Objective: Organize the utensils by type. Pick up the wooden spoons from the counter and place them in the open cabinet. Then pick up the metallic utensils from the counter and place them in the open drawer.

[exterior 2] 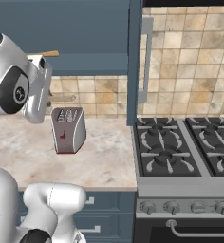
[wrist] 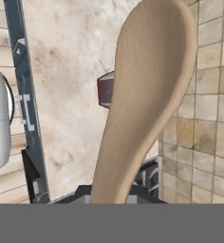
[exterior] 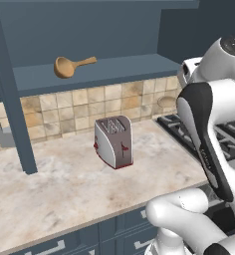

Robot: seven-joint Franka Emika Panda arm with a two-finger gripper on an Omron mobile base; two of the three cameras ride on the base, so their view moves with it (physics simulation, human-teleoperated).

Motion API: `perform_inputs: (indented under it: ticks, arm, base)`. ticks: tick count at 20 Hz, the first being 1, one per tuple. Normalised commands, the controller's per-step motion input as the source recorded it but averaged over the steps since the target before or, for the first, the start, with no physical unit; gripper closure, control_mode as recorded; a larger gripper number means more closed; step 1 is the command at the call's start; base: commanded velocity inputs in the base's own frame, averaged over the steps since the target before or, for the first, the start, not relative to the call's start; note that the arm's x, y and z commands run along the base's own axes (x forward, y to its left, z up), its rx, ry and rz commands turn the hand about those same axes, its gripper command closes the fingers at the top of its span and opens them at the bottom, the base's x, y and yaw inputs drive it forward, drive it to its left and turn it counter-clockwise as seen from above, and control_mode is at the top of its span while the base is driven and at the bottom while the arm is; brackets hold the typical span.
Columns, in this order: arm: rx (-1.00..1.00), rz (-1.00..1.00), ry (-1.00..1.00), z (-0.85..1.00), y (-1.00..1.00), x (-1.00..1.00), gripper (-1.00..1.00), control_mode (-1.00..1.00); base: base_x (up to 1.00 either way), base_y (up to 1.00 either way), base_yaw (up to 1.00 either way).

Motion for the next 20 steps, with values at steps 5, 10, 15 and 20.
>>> perform_inputs:
  ticks: [5, 10, 15, 20]
  arm:
    - [0.08, 0.03, -0.17, 0.33, 0.0, 0.36, 1.0, -1.0]
    - [0.09, 0.1, -0.24, 0.38, 0.0, 0.08, 1.0, -1.0]
    - [0.09, 0.05, -0.13, 0.18, 0.0, 0.44, 1.0, -1.0]
    - [0.15, 0.05, 0.0, 0.38, 0.0, 0.67, 1.0, -1.0]
  base:
    - [0.0, 0.0, 0.0]
    - [0.0, 0.0, 0.0]
    - [0.0, 0.0, 0.0]
    - [0.0, 0.0, 0.0]
